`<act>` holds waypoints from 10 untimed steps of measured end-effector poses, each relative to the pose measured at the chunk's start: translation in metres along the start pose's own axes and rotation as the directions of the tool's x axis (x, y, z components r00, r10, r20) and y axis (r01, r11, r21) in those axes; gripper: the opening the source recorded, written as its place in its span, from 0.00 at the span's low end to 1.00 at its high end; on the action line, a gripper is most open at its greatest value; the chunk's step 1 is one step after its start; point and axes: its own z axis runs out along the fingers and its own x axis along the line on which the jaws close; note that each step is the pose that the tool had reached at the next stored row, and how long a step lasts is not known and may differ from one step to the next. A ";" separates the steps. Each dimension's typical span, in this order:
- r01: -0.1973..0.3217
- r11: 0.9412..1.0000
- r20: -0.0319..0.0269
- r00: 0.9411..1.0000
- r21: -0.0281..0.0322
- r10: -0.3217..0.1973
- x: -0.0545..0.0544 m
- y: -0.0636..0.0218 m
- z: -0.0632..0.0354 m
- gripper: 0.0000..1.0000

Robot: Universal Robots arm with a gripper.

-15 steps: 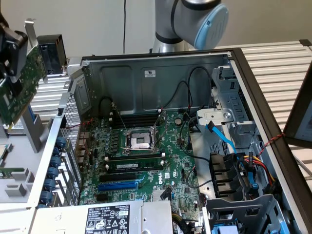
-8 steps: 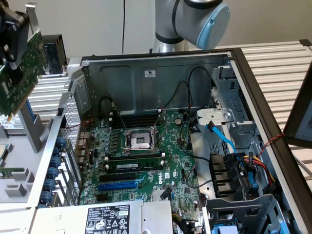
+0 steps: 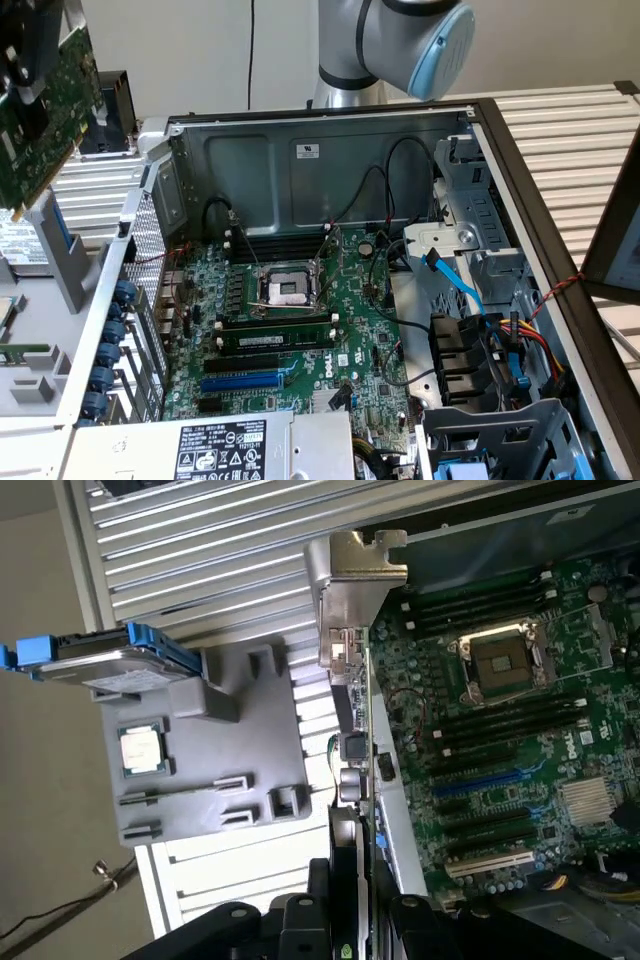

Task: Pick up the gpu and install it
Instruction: 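Pick up the gpu and move the gpu toward the slot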

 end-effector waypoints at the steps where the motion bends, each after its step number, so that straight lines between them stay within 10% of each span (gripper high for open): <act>1: 0.000 1.000 -0.001 1.000 0.000 0.000 -0.003 -0.0001 -0.0046 0.27; 10: -0.001 1.000 -0.017 1.000 0.004 0.001 -0.031 0.0000 -0.0413 0.27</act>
